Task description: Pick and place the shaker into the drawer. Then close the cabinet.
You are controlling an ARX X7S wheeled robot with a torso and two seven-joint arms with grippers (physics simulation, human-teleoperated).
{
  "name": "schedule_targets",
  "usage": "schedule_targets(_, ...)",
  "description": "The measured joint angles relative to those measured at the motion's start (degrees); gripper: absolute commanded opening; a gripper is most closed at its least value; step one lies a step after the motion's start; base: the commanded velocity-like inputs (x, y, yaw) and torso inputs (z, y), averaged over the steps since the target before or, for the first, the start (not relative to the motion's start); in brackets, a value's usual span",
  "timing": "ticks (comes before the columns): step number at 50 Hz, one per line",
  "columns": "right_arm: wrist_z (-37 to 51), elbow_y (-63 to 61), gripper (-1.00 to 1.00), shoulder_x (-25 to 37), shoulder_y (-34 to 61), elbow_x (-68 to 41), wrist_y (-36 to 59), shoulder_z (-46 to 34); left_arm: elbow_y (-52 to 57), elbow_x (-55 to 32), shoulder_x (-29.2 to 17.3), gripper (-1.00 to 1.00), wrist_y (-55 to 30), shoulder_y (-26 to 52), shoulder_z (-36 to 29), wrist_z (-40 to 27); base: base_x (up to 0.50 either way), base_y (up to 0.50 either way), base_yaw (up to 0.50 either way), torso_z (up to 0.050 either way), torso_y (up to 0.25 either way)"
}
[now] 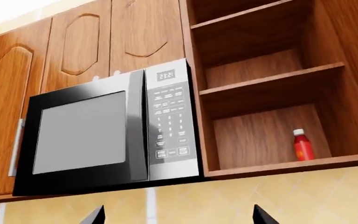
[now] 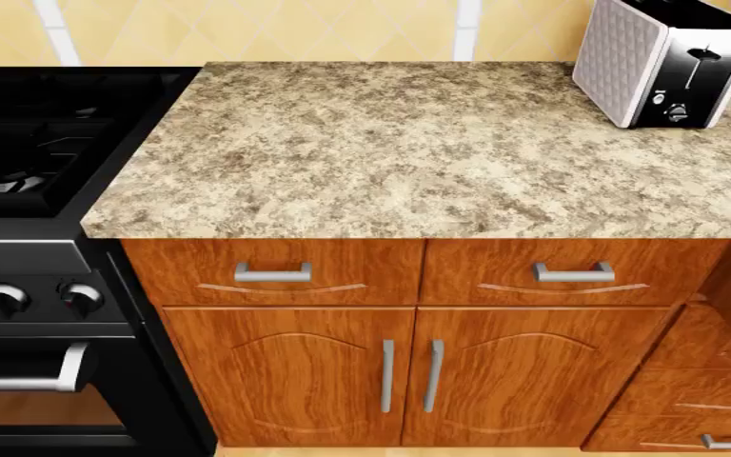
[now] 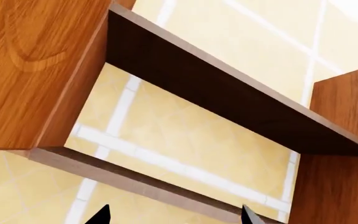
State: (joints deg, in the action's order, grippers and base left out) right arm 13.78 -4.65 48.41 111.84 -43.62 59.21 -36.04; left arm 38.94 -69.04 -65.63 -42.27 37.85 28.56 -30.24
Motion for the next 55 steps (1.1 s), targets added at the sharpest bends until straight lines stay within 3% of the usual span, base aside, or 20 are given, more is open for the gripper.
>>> schedule_targets(10,-1.9,-0.1,1.0,-0.9,3.0,1.9,0.3,-2.3,0.6,-5.0,-3.2,1.0,2.1,7.7,-4.1,-3.3,0.5,0.01,0.0,0.0,0.001)
schedule_targets(21,-3.0,-1.3,1.0,-1.0,4.8,3.1,0.7,-3.8,2.0,-8.0,-3.8,1.0,3.3,11.2,-7.0,-5.2,0.5,0.12,0.0,0.0,0.001)
schedule_targets(37,-2.9,-2.9,1.0,-0.8,4.3,3.5,0.3,-4.1,4.3,-10.0,-2.4,1.0,3.7,11.2,-8.5,-6.6,0.5,0.25,0.0,0.0,0.001)
schedule_targets(55,-2.5,-3.6,1.0,-0.9,3.6,3.3,-0.1,-3.4,5.3,-10.2,-1.6,1.0,3.7,10.5,-8.8,-6.6,0.5,-0.01,0.0,0.0,0.002)
